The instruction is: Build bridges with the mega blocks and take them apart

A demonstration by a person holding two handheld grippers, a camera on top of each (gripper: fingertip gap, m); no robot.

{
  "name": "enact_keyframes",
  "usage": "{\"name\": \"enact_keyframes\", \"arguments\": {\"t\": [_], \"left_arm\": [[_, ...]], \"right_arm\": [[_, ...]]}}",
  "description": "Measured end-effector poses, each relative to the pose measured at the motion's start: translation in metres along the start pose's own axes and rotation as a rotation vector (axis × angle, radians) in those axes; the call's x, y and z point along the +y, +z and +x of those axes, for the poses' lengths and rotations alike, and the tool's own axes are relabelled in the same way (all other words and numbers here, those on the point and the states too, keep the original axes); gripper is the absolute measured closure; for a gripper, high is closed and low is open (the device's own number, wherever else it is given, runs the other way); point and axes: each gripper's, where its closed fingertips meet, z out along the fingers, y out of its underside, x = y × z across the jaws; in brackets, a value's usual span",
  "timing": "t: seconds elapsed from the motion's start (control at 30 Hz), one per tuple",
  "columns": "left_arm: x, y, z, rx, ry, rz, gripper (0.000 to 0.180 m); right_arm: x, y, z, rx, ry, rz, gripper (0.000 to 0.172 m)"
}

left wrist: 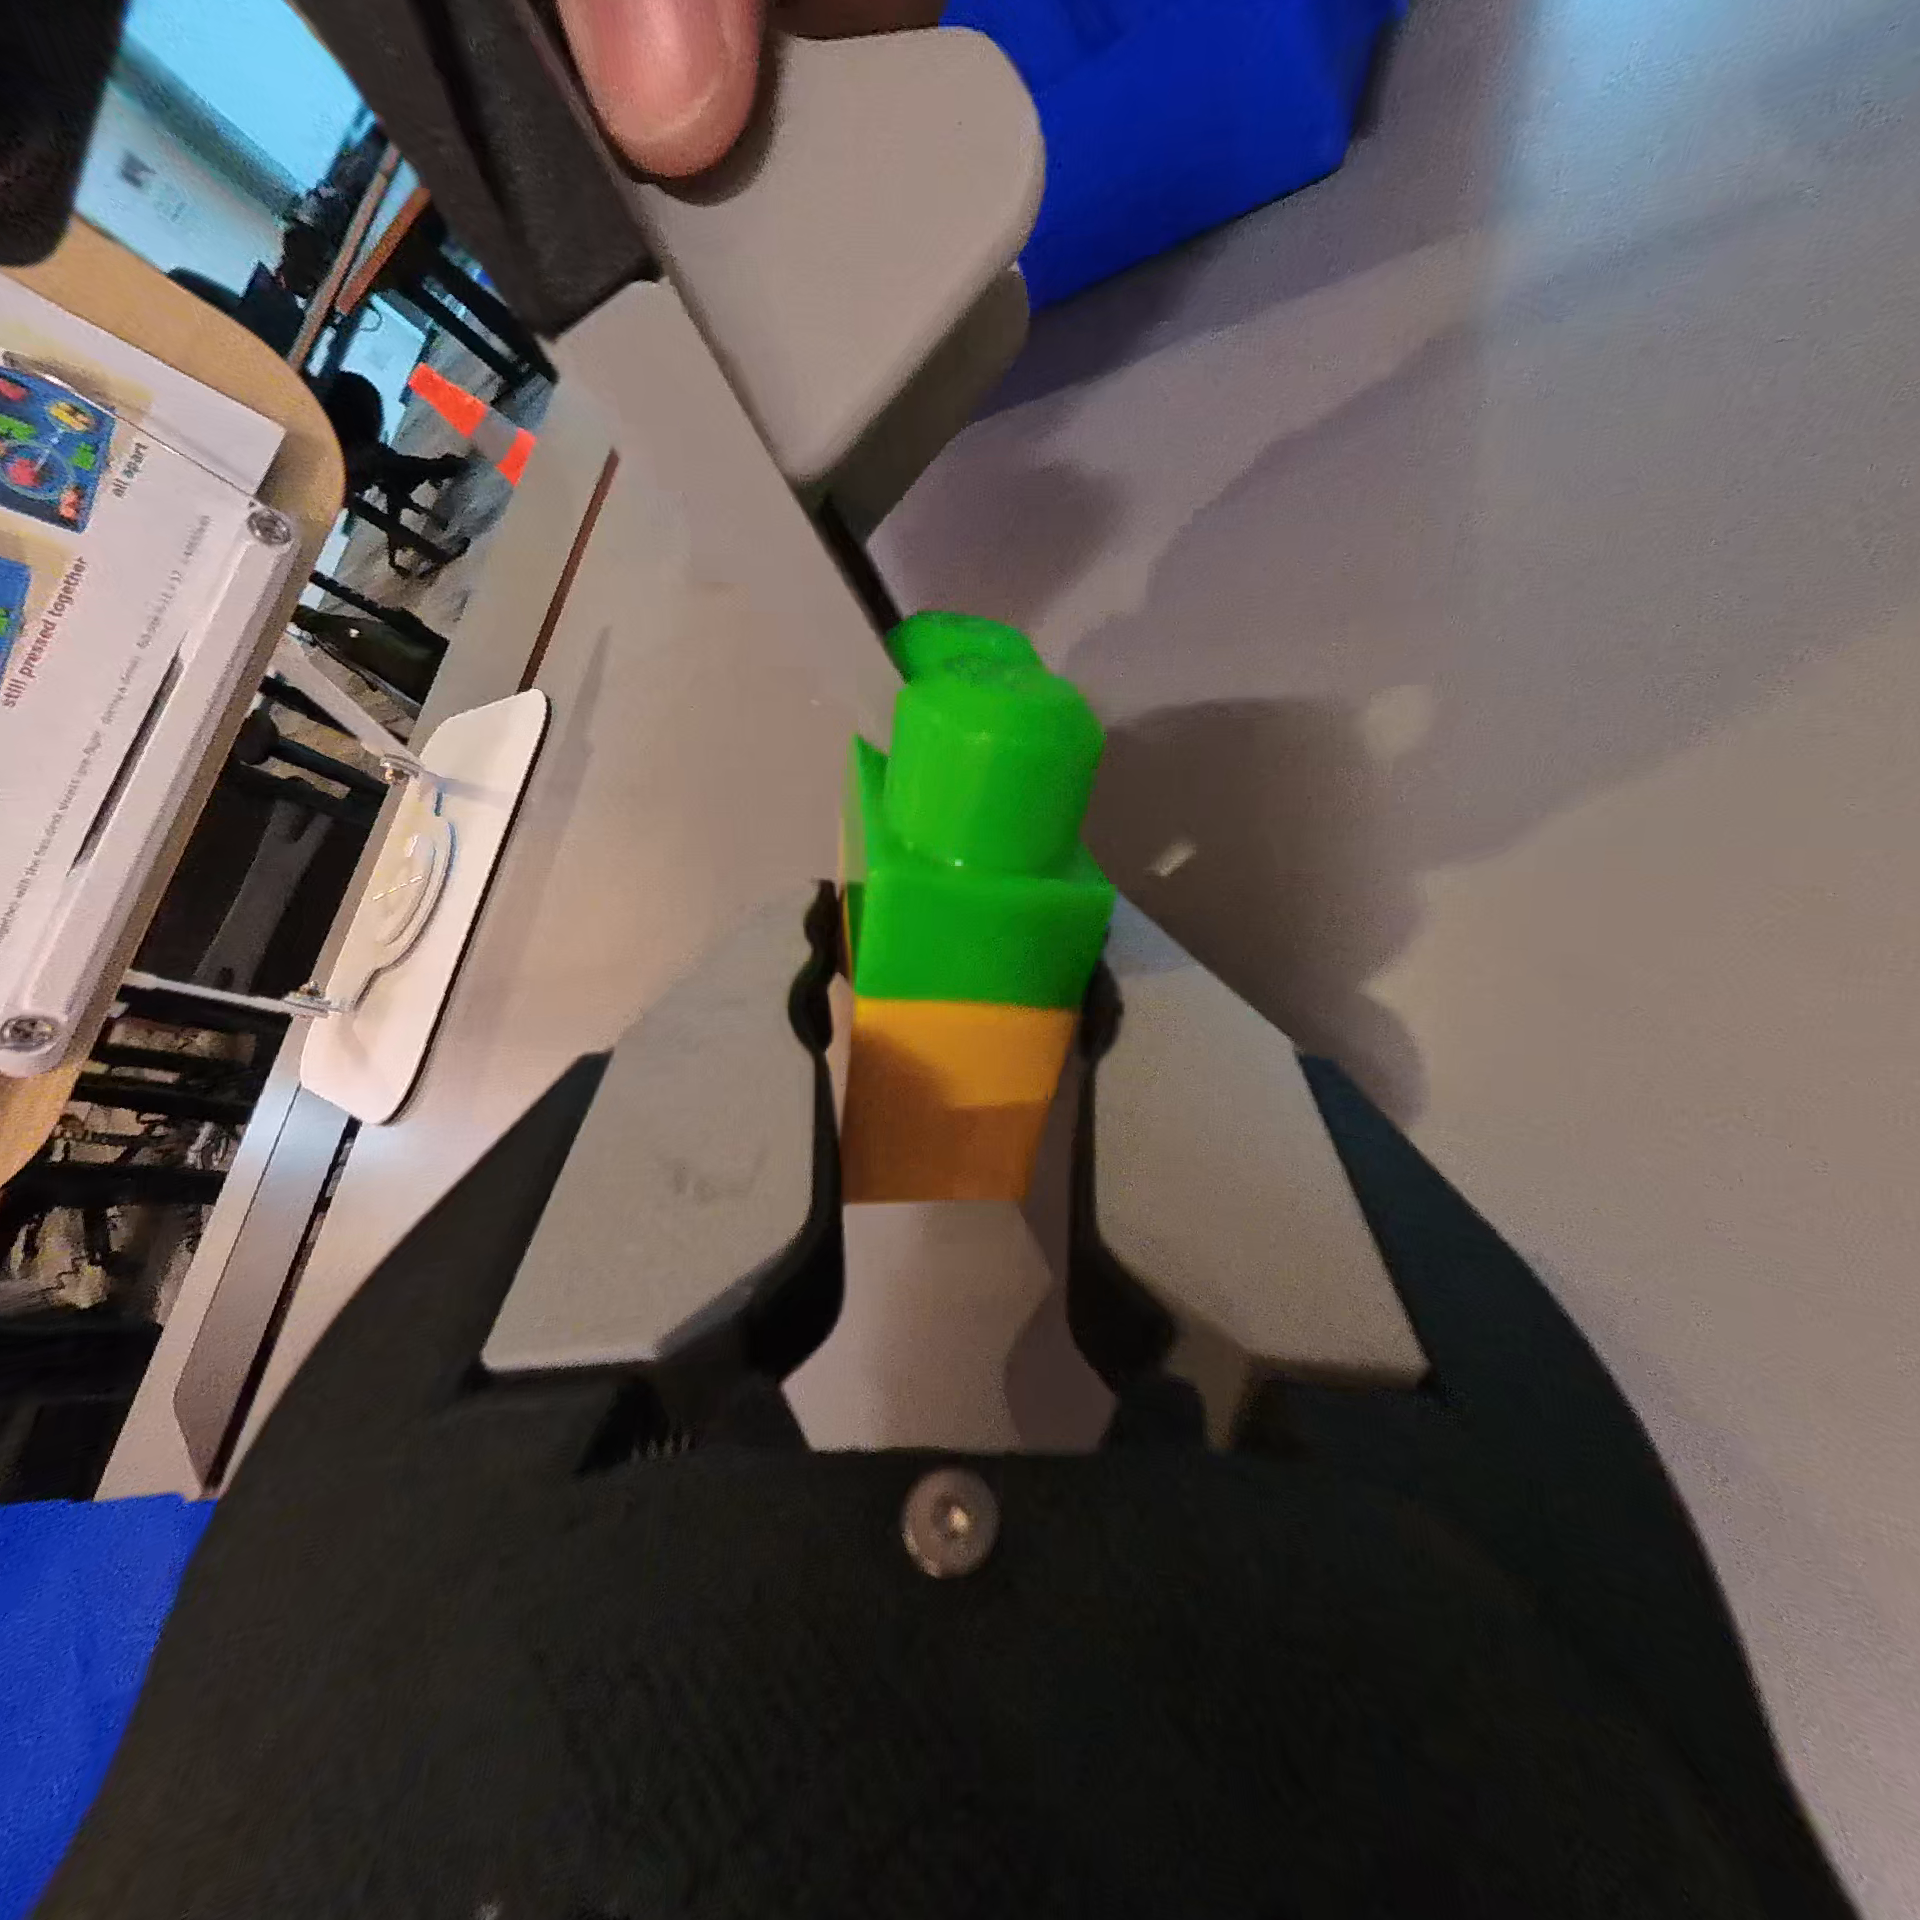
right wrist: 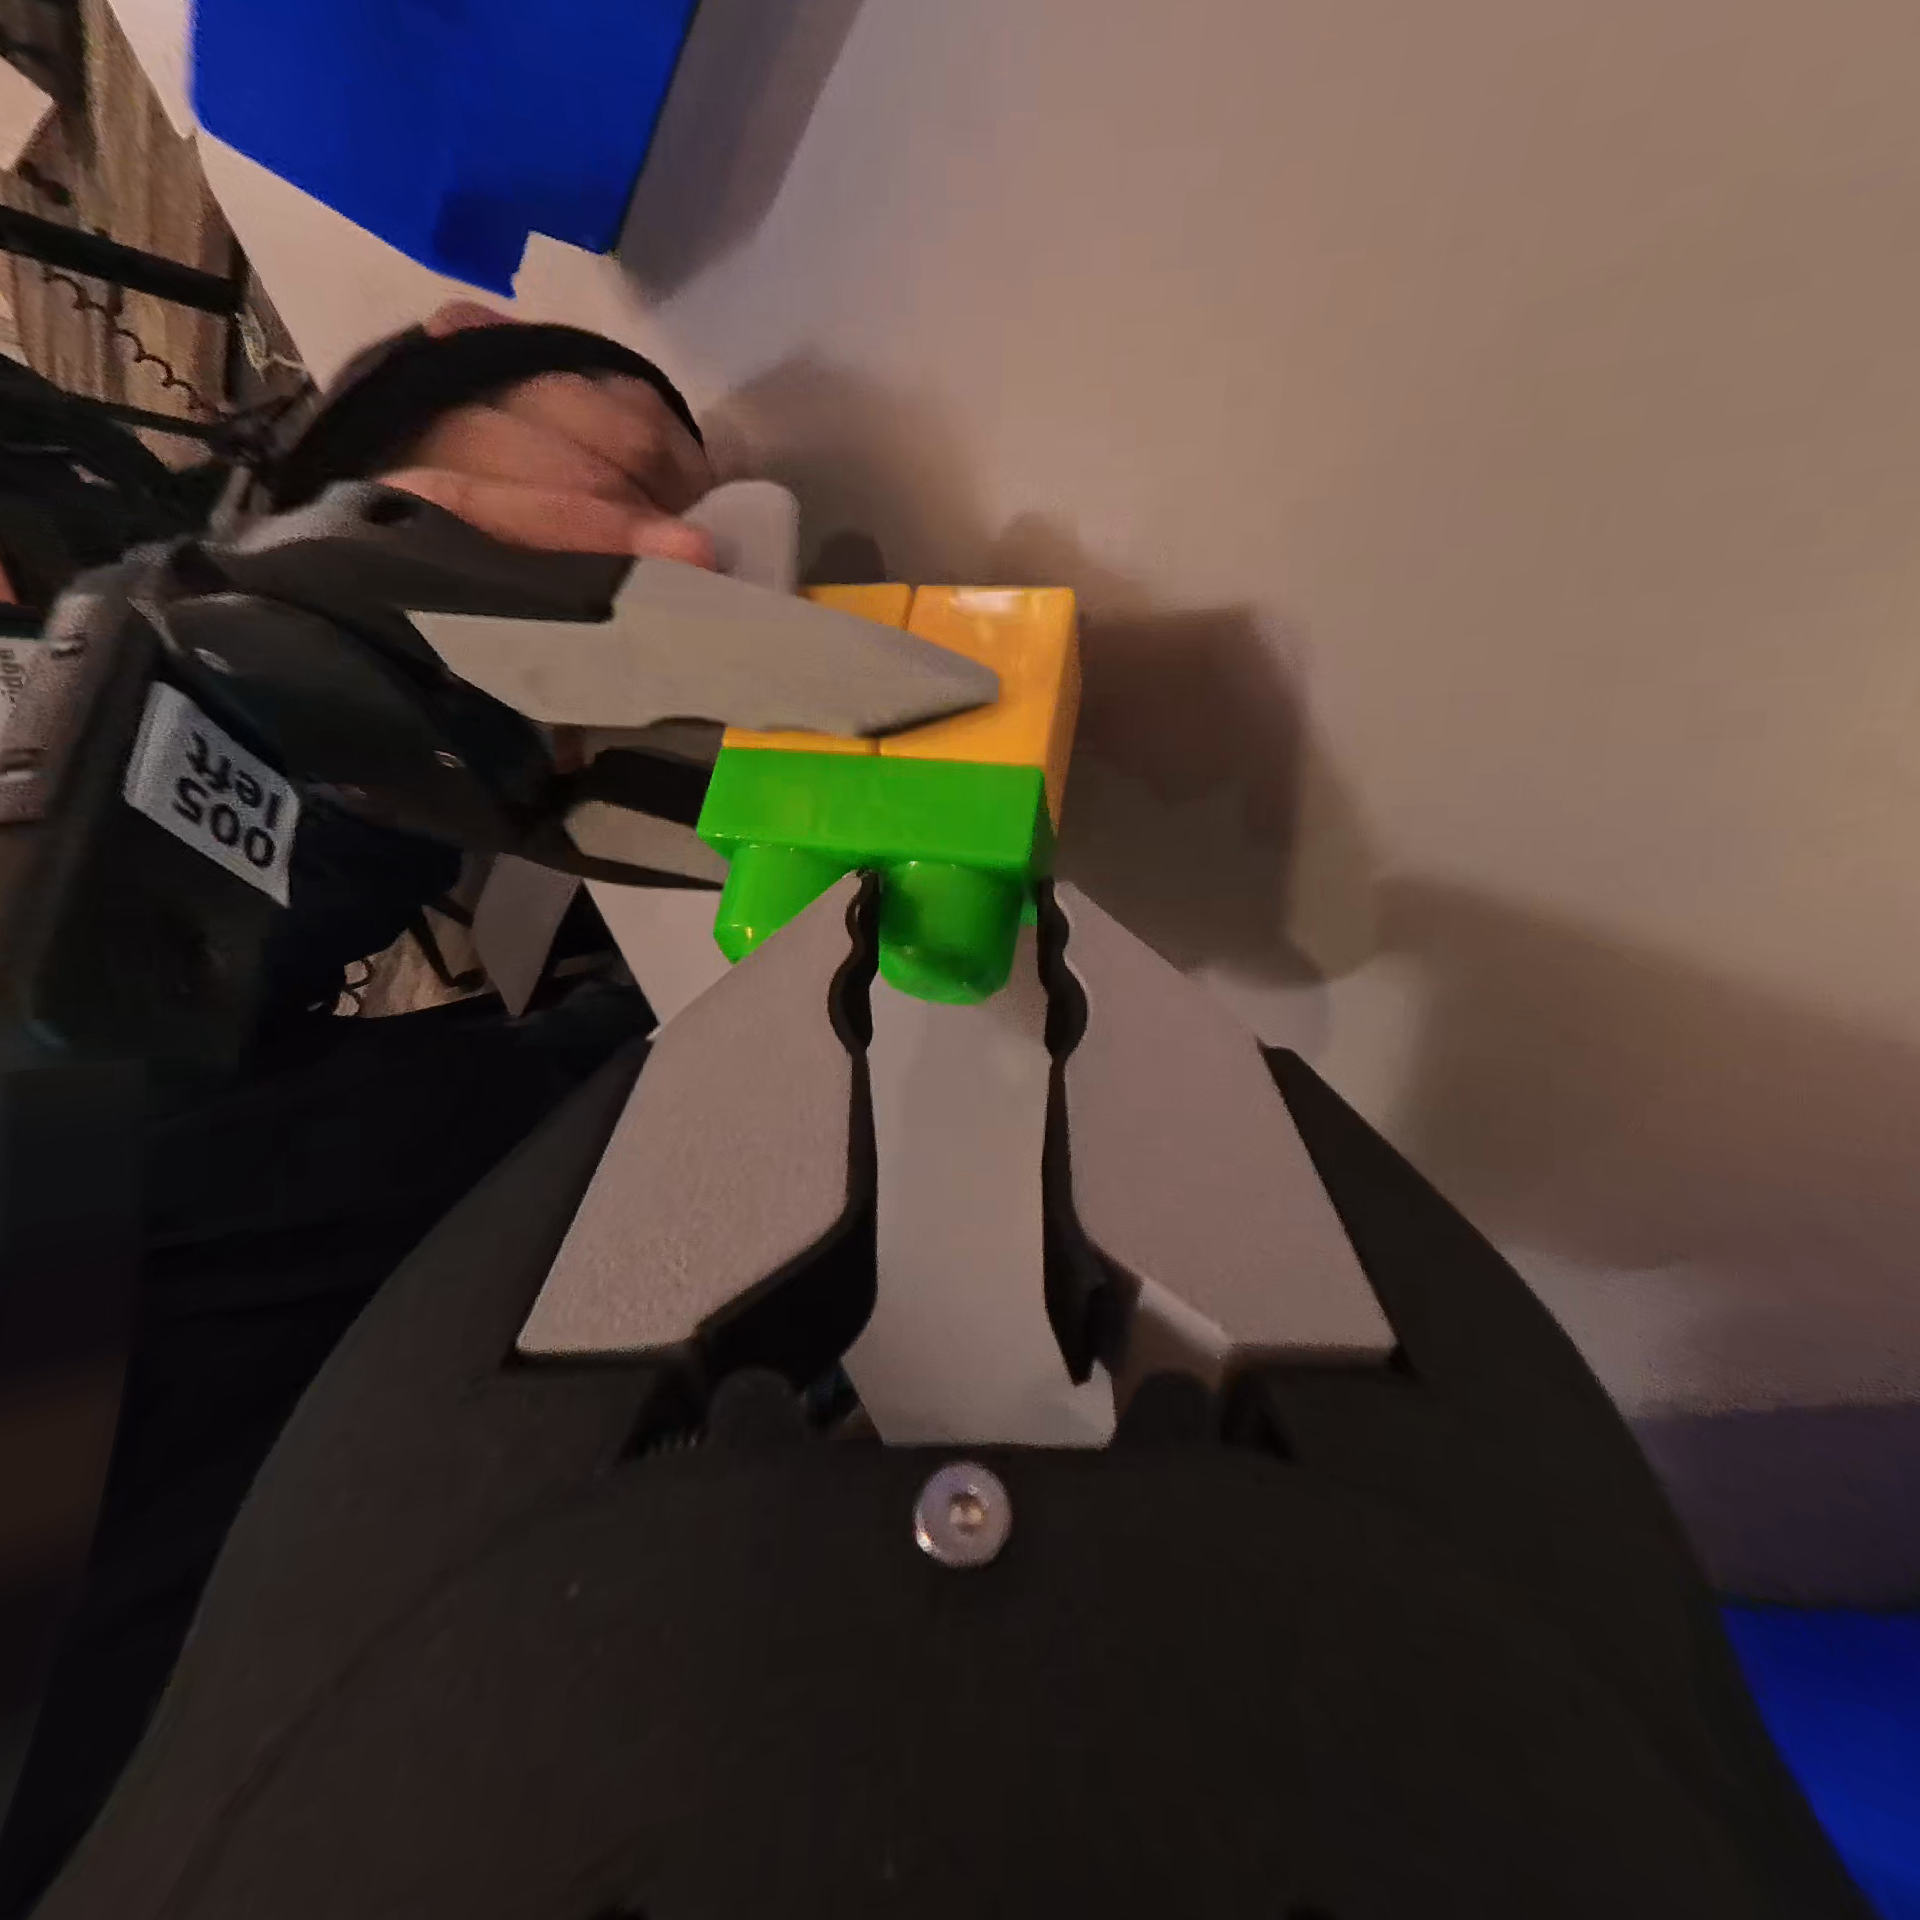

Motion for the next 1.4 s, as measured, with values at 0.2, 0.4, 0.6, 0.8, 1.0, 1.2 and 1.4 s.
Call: {"name": "enact_keyframes", "arguments": {"t": [0.2,0.4,0.6,0.8,1.0,1.2,1.4], "left_arm": [[-0.008,-0.011,-0.011,0.110,-0.276,0.101,0.143],[-0.006,-0.015,-0.014,0.299,-0.562,0.198,0.144],[-0.032,-0.040,-0.023,0.432,-0.700,0.401,0.143],[-0.038,-0.055,-0.036,0.455,-0.762,0.493,0.142],[-0.037,-0.046,-0.026,0.499,-0.770,0.448,0.142],[-0.034,-0.045,-0.021,0.524,-0.776,0.434,0.143],[-0.030,-0.043,-0.020,0.493,-0.755,0.405,0.143]], "right_arm": [[-0.022,-0.019,-0.011,-0.013,-0.094,0.139,0.142],[-0.045,-0.057,-0.046,0.015,-0.470,0.544,0.131],[-0.037,-0.042,-0.061,0.006,-0.709,0.696,0.117],[-0.040,-0.020,-0.063,-0.197,-0.698,0.698,0.124],[-0.029,-0.016,-0.057,-0.280,-0.696,0.686,0.140],[-0.030,-0.027,-0.057,-0.306,-0.640,0.732,0.141],[-0.030,-0.029,-0.052,-0.323,-0.596,0.755,0.141]]}}
